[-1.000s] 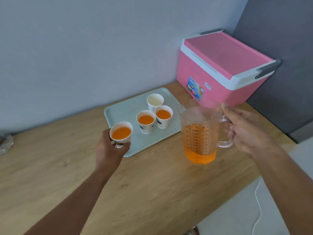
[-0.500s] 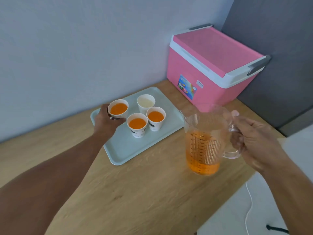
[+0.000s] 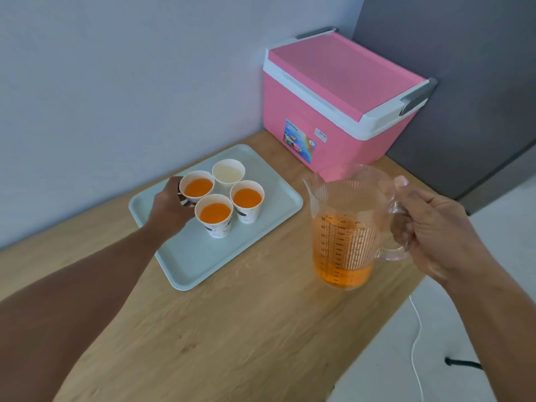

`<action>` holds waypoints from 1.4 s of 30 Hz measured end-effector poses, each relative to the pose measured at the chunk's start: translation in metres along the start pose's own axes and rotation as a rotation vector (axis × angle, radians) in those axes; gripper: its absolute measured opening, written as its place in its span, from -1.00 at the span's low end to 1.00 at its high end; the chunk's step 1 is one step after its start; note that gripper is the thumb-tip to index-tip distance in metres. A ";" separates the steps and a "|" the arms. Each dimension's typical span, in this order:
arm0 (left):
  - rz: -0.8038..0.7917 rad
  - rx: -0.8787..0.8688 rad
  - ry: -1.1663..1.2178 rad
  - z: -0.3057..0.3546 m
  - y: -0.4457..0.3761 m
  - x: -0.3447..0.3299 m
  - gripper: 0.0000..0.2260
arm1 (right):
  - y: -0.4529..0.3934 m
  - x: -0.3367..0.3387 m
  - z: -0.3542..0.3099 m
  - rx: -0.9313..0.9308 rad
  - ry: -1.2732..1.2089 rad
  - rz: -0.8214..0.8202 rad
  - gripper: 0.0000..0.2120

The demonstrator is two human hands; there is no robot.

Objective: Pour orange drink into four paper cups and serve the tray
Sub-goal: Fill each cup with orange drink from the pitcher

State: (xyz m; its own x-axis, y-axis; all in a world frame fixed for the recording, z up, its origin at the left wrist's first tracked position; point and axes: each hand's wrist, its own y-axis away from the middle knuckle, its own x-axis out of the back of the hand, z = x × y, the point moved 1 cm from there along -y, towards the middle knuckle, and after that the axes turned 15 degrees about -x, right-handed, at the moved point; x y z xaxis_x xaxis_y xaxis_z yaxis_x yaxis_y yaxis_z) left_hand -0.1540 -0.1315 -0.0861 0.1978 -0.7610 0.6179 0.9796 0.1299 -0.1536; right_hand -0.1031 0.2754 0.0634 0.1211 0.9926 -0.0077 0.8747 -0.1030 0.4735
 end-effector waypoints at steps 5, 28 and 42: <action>-0.111 -0.034 -0.005 -0.002 0.000 0.008 -0.45 | 0.005 -0.009 -0.002 0.008 -0.024 -0.025 -0.65; -0.805 -0.179 -0.690 0.092 -0.113 -0.016 -0.01 | -0.009 0.051 -0.020 -0.034 0.001 -0.026 -0.64; -0.359 -0.203 -0.522 0.098 -0.099 -0.006 -0.16 | -0.046 0.082 -0.039 -0.042 0.094 -0.072 -0.73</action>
State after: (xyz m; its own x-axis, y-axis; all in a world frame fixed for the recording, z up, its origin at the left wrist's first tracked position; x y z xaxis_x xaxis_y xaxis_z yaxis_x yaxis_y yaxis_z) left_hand -0.2485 -0.0779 0.0008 -0.0974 -0.3201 0.9424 0.9717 -0.2354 0.0205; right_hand -0.1511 0.3639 0.0751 0.0125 0.9992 0.0384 0.8591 -0.0304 0.5109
